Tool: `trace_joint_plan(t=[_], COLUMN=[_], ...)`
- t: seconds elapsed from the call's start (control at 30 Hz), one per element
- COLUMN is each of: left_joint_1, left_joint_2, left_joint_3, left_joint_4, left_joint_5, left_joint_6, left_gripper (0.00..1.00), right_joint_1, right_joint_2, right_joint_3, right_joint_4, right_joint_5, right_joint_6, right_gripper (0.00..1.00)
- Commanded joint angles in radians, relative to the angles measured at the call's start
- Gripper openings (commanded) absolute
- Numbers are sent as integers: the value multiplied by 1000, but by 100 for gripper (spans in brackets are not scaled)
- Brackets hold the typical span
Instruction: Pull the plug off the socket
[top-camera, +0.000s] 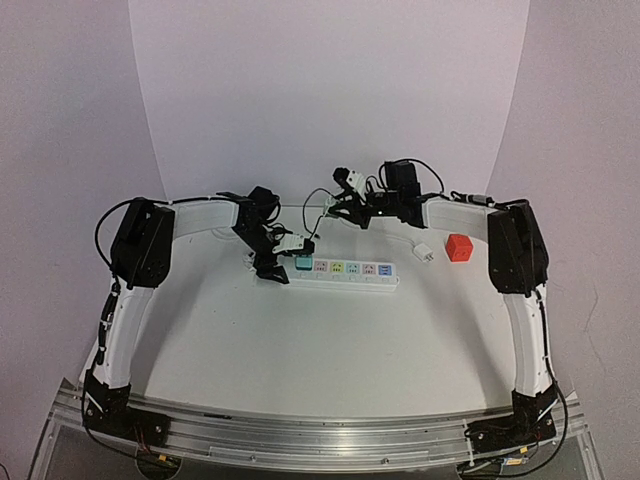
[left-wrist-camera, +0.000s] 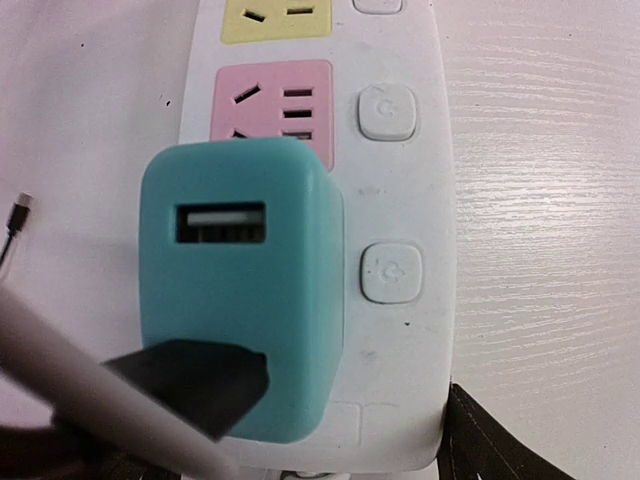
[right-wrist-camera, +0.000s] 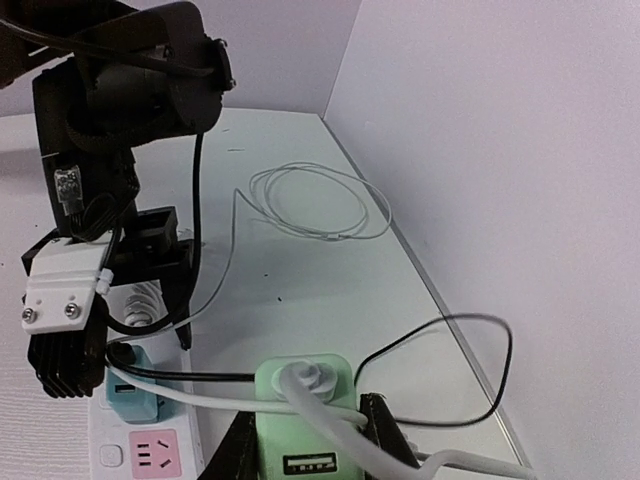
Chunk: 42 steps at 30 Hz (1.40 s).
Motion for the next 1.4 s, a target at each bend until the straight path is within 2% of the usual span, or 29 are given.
trace_joint_plan(t=[0.0,0.27,0.37,0.43,0.53,0.93,1.27,1.37], left_joint_1=[-11,-4,0,2,2,15,27,28], left_joint_2=[145,142,135,129,127,109,89,85], left_joint_3=[-83,0,21,33,64,193,304,309], left_joint_4=[-233,-247,-256,-263,-284,-330,-329,-333], left_joint_5=[-150,-57,-29,-13,4,61,148,169], left_joint_6=[57,21,21,22,17,-9,-53,-58], left_gripper=[0,1,9,20,30,49,64,65], right_joint_1=[12,-10,-16,-18,-19,-65,-139,-169], right_joint_2=[-97,-147,-145,-140,-125,-80,-37,-40], right_joint_3=[-51,-121,-102,-83,-45,105,139,127], right_joint_4=[28,15,-13,-37,-65,-178,-340,-387], right_joint_5=[6,86,143,181,218,322,381,391], right_joint_6=[-35,42,104,148,218,437,454,449], right_gripper=[0,0,0,0,0,0,0,0])
